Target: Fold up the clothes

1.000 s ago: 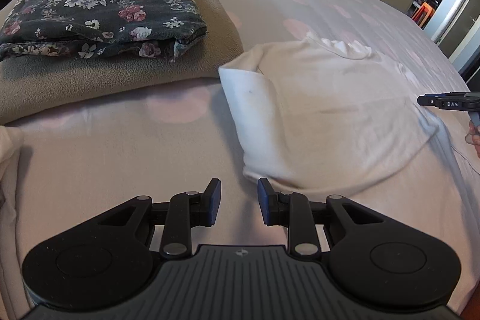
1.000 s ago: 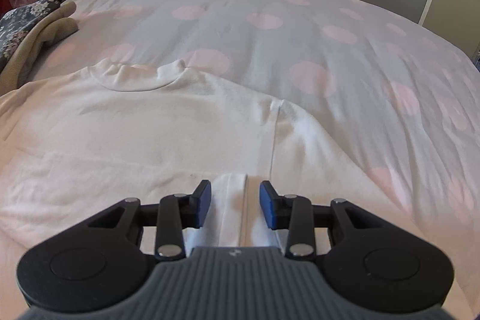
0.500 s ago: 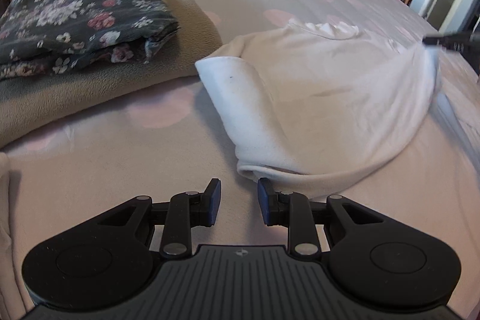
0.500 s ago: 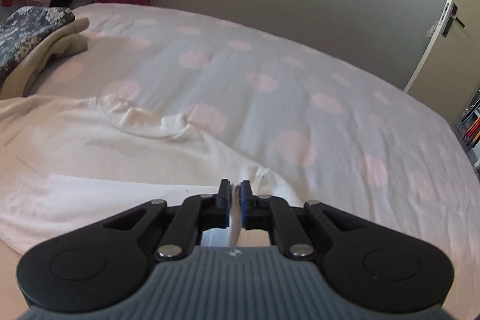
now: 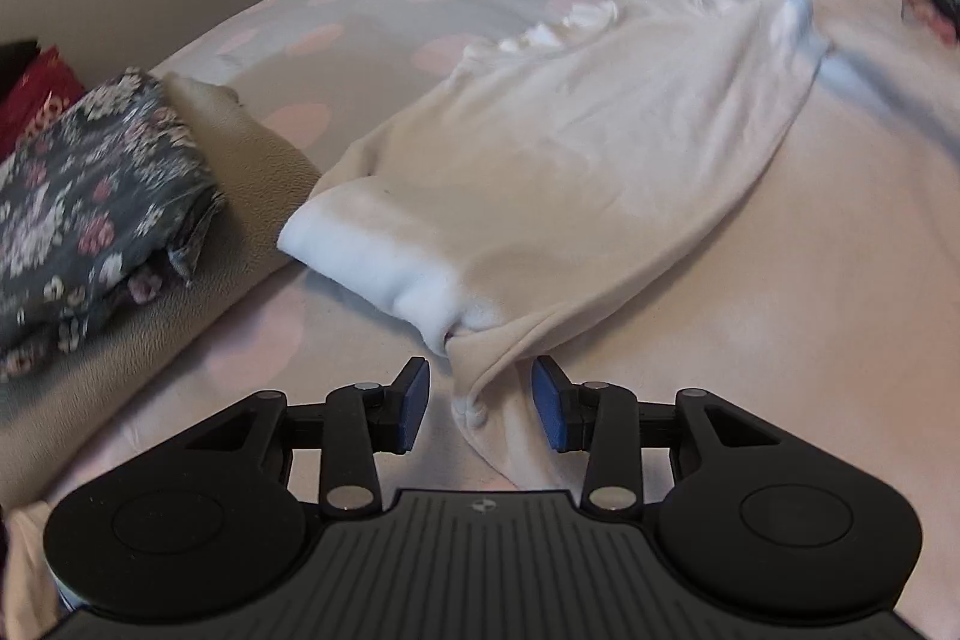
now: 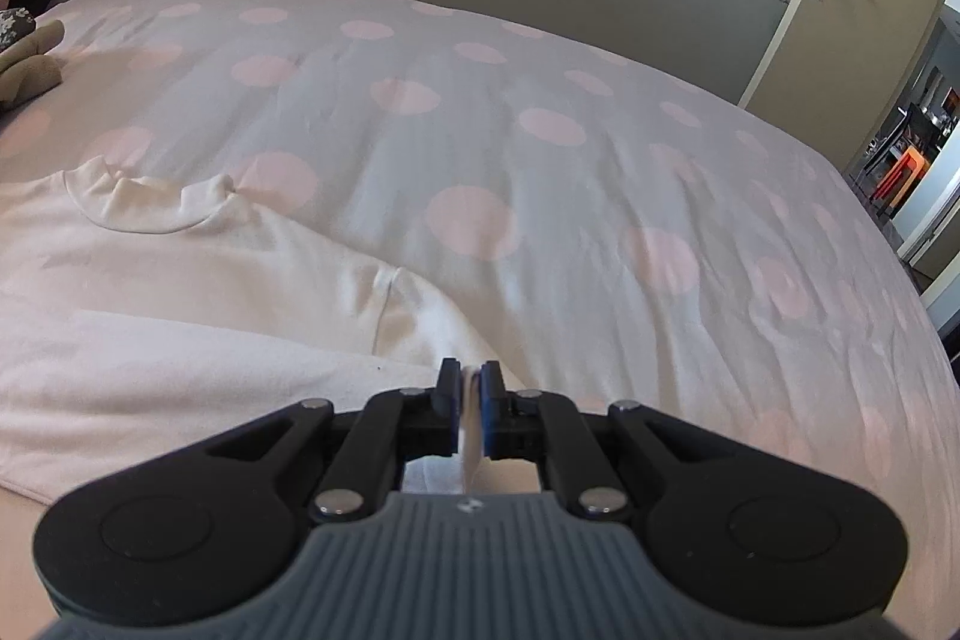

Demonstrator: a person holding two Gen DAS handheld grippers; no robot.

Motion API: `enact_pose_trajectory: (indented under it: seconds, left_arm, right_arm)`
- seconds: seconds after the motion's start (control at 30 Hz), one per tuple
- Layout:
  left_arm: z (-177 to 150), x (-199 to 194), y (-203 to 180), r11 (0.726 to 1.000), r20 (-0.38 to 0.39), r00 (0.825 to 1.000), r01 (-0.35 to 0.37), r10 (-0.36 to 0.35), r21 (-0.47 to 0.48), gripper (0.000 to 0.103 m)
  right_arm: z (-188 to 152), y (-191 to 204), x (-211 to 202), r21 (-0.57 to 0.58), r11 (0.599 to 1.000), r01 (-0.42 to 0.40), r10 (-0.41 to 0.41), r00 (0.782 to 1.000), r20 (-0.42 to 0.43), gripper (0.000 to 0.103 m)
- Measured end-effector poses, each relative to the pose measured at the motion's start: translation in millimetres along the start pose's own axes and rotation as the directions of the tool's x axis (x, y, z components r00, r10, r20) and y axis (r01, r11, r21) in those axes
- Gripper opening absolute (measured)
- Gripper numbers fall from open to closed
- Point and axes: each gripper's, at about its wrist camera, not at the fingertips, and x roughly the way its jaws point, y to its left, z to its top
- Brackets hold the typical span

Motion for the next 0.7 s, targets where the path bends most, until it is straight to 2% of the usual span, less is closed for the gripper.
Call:
enact_pose_trajectory:
  seconds: [0.07,0.2,0.3,0.43,0.53,0.57,0.6,0.67,0.7]
  left_arm:
    - [0.5,1.4,-2.1,1.000,-0.006,1.000,-0.018,0.018,0.014,0.007]
    - [-8.4,-11.3,4.7,0.999,-0.021,0.999,-0.046,0.046,0.004,0.005]
    - [-21.1,-14.5,17.3,0.997,-0.056,0.998,-0.033,0.029,-0.077,0.005]
    - [-30.3,-7.6,29.8,0.978,-0.070,0.997,0.023,-0.038,-0.205,0.006]
    - [-26.6,-15.5,36.9,0.969,-0.041,0.995,0.075,-0.087,-0.234,0.014]
    - [-25.3,-19.4,39.4,0.967,-0.038,0.994,0.090,-0.102,-0.238,0.022]
    - [-24.2,-25.1,43.0,0.963,-0.019,0.993,0.111,-0.119,-0.245,0.036]
    - [-21.9,-38.4,51.6,0.953,0.042,0.989,0.147,-0.141,-0.266,0.057]
    - [-19.0,-42.5,57.2,0.945,0.071,0.988,0.152,-0.138,-0.291,0.060]
  right_arm:
    - [-1.4,-1.2,2.8,0.007,1.000,0.002,-0.002,1.000,-0.003,0.008]
    - [2.2,-7.8,-2.9,0.029,1.000,-0.005,0.005,1.000,0.006,0.008]
    - [4.7,-12.1,-6.1,0.054,0.998,-0.013,0.013,1.000,0.004,0.008]
    - [-3.7,-9.1,5.0,0.056,0.998,0.001,0.001,0.999,-0.045,0.008]
    - [-12.0,-10.8,11.3,0.073,0.997,-0.018,0.023,0.997,-0.069,0.008]
    - [-13.8,-11.2,11.6,0.072,0.997,-0.026,0.031,0.997,-0.069,0.008]
    - [-14.6,-11.7,11.1,0.070,0.997,-0.034,0.039,0.997,-0.066,0.008]
    - [-15.0,-12.4,10.5,0.068,0.997,-0.048,0.052,0.997,-0.058,0.008]
    - [-14.7,-12.3,10.3,0.066,0.997,-0.050,0.054,0.997,-0.056,0.008]
